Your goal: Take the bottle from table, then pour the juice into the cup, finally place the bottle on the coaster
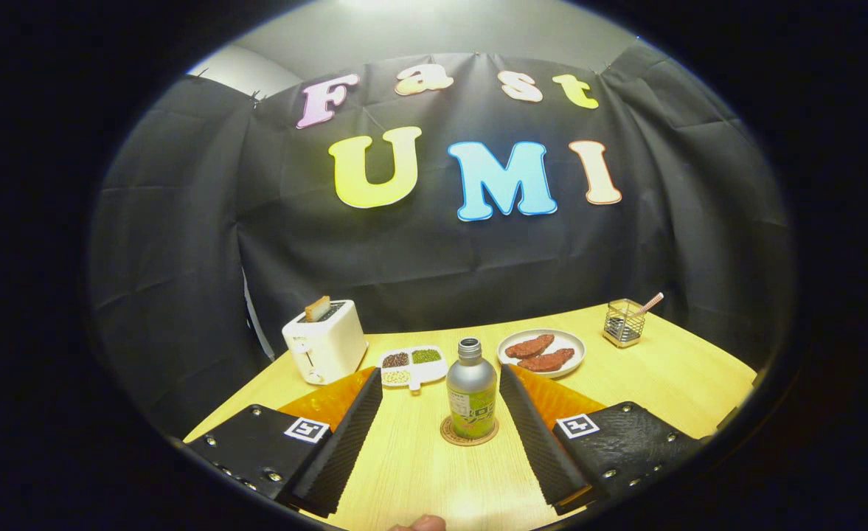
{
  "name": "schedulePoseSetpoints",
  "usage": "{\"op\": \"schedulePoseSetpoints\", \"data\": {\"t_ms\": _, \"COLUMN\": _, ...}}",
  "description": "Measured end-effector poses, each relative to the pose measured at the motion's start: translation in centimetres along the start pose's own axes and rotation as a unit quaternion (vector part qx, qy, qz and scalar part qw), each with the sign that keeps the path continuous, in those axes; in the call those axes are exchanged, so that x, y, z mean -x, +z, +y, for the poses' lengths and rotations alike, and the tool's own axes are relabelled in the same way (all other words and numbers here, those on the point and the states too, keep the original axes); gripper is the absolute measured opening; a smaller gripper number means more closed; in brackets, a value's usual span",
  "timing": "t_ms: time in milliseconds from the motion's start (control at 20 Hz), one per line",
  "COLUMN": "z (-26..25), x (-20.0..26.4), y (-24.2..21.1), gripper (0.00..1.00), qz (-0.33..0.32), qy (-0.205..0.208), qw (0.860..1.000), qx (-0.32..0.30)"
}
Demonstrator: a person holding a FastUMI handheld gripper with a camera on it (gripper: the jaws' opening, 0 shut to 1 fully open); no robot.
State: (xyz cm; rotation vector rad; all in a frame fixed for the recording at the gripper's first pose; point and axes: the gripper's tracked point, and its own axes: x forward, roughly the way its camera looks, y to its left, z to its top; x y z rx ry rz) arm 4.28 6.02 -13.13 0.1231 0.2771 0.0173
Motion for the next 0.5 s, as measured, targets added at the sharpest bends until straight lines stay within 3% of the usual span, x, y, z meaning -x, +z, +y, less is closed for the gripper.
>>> {"op": "schedulePoseSetpoints", "data": {"t_ms": 500, "z": -0.3, "x": 2.2, "y": 2.6, "gripper": 0.96, "qz": -0.025, "qy": -0.003, "qw": 1.000, "qx": -0.005}}
